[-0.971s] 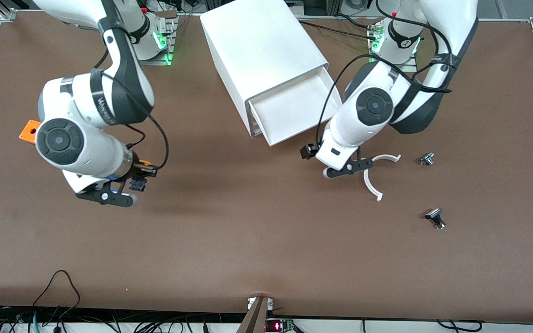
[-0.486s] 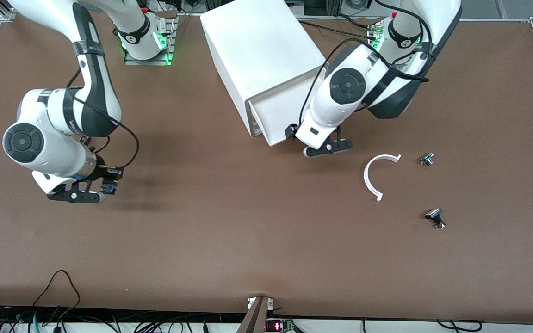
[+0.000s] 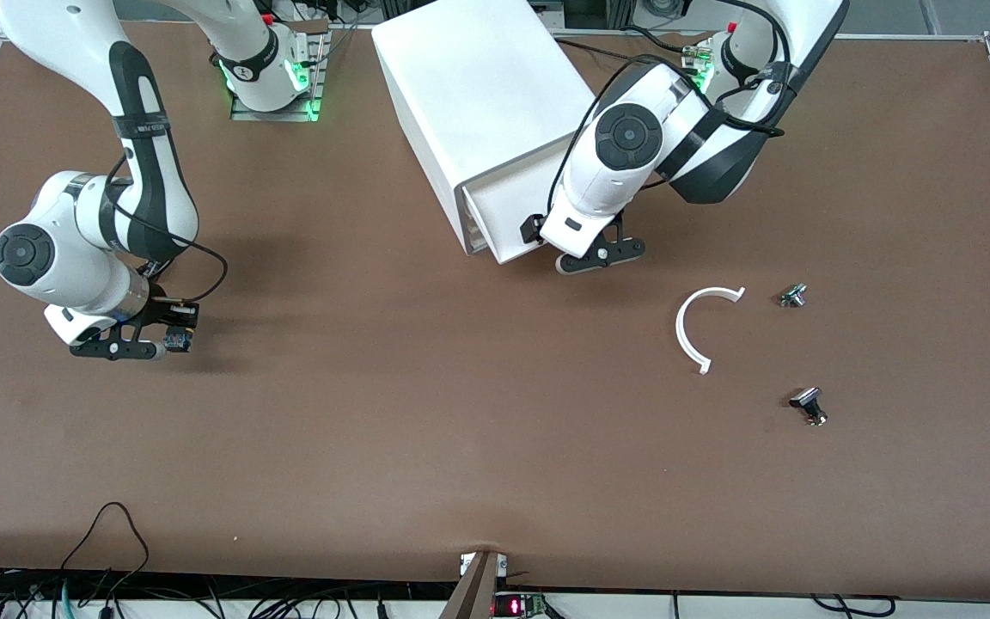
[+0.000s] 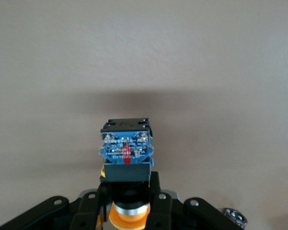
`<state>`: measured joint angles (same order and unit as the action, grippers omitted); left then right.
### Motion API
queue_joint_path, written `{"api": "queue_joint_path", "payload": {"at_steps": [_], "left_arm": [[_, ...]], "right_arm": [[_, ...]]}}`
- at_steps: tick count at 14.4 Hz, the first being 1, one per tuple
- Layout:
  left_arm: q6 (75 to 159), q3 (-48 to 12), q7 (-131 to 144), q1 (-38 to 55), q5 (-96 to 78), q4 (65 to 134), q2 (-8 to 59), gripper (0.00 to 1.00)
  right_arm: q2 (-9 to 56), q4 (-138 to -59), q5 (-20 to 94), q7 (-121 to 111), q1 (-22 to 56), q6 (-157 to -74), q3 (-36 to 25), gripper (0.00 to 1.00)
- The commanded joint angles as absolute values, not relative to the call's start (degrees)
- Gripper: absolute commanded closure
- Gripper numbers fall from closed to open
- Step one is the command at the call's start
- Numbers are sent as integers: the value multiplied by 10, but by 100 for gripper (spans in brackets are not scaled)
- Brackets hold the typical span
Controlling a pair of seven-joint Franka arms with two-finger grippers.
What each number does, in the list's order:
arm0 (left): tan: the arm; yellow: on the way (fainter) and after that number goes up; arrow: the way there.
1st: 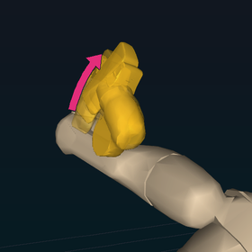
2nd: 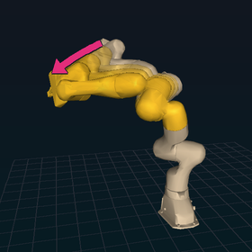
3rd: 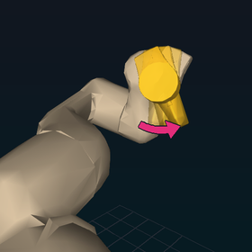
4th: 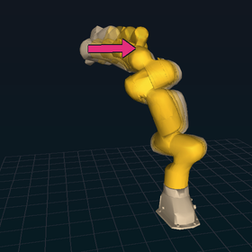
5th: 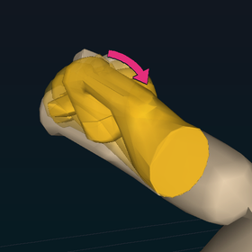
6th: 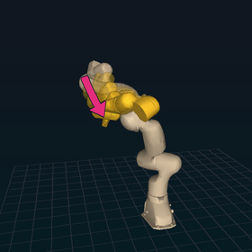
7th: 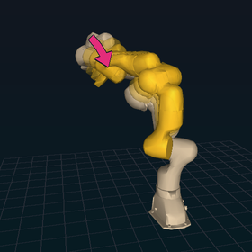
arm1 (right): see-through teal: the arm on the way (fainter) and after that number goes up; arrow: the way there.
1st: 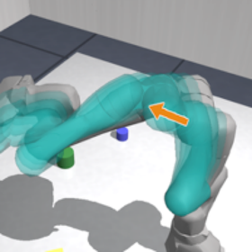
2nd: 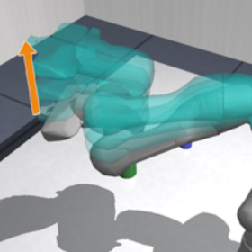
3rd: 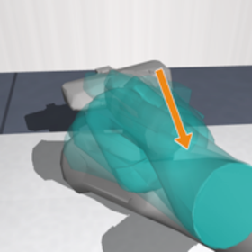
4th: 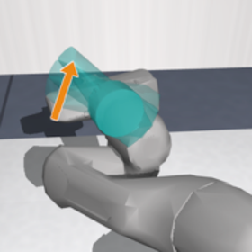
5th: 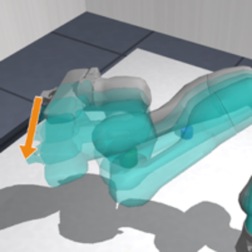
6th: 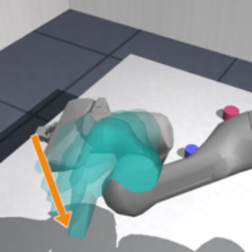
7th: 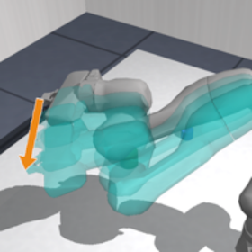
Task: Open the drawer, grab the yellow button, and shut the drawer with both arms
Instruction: 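Push the drawer shut with the left gripper while the right gripper carries the button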
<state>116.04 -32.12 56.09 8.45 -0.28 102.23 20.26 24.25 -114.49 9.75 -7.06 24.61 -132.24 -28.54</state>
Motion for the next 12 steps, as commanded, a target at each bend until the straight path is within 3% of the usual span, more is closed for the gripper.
{"api": "queue_joint_path", "payload": {"at_steps": [1, 11, 12], "left_arm": [[1163, -331, 573, 69, -4, 1042, 182, 2], [1181, -326, 595, 64, 40, 1040, 185, 2], [1181, -326, 595, 64, 40, 1040, 185, 2]], "right_arm": [[256, -1158, 115, -89, 237, -1348, -281, 100], [336, -1150, 210, -133, 229, -1402, -277, 100], [337, -1146, 220, -140, 229, -1401, -277, 84]]}}
